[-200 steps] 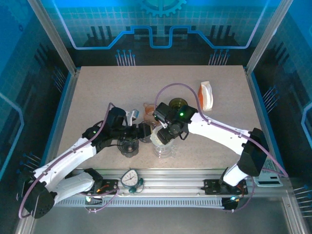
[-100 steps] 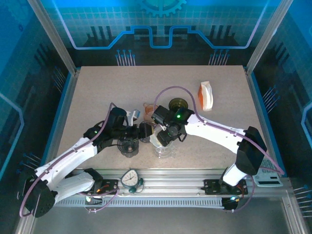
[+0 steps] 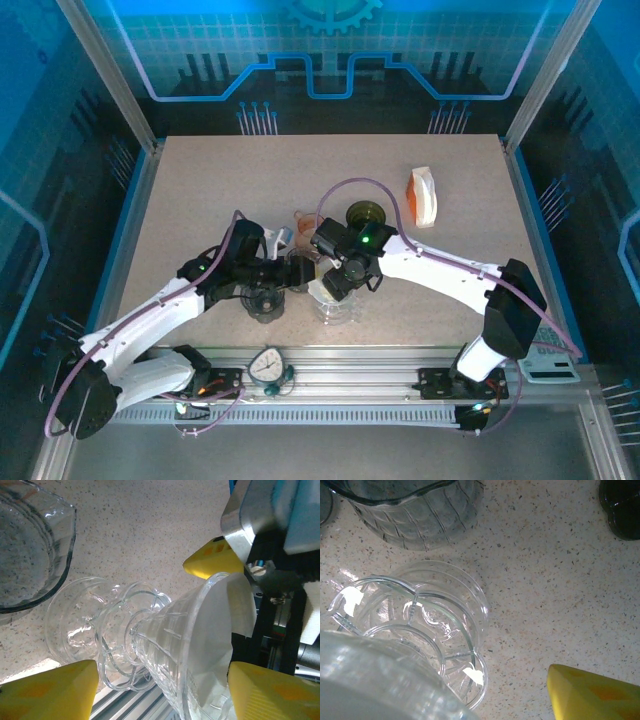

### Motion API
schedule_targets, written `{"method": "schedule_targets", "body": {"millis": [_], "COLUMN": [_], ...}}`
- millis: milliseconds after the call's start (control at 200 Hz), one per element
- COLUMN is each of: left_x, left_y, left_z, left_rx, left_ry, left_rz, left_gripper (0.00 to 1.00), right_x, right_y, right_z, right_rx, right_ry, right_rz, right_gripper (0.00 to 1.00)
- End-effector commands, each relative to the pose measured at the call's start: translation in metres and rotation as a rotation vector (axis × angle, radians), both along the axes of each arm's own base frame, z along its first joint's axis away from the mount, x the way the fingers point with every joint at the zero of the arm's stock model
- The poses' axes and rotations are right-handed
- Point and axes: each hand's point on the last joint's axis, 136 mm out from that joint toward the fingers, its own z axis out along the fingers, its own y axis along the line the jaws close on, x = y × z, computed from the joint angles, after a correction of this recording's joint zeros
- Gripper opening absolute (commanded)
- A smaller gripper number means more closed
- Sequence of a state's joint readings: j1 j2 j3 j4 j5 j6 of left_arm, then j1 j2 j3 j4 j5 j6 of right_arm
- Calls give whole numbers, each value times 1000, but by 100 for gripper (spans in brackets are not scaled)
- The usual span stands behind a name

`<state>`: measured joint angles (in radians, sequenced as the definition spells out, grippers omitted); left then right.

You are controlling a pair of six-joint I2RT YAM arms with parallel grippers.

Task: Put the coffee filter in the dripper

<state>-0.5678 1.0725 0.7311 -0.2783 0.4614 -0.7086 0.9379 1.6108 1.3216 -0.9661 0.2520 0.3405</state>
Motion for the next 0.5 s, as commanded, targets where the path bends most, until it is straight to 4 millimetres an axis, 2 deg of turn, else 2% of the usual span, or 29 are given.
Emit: {"method": "schedule_targets", "body": {"millis": [0, 180, 360, 495], "left_x": [-4, -9, 1, 1], "left_y": [-5, -3, -3, -6], "left_z": [14, 10, 10, 9], "left_rx": [-12, 54, 99, 123], "left_ry": [-66, -113, -158, -184], "left_rz": [-56, -107, -84, -101], "left_gripper": [72, 72, 68, 68], "right_x": [-3, -2, -1, -1], "right_y": [2, 2, 4, 6], "right_z": [-6, -6, -6, -5], "right_rx": [-22, -20, -15, -15], "right_ry": [6, 3, 6, 8], "right_rz": [-2, -1, -2, -1], "right_gripper": [69, 69, 69, 69]}}
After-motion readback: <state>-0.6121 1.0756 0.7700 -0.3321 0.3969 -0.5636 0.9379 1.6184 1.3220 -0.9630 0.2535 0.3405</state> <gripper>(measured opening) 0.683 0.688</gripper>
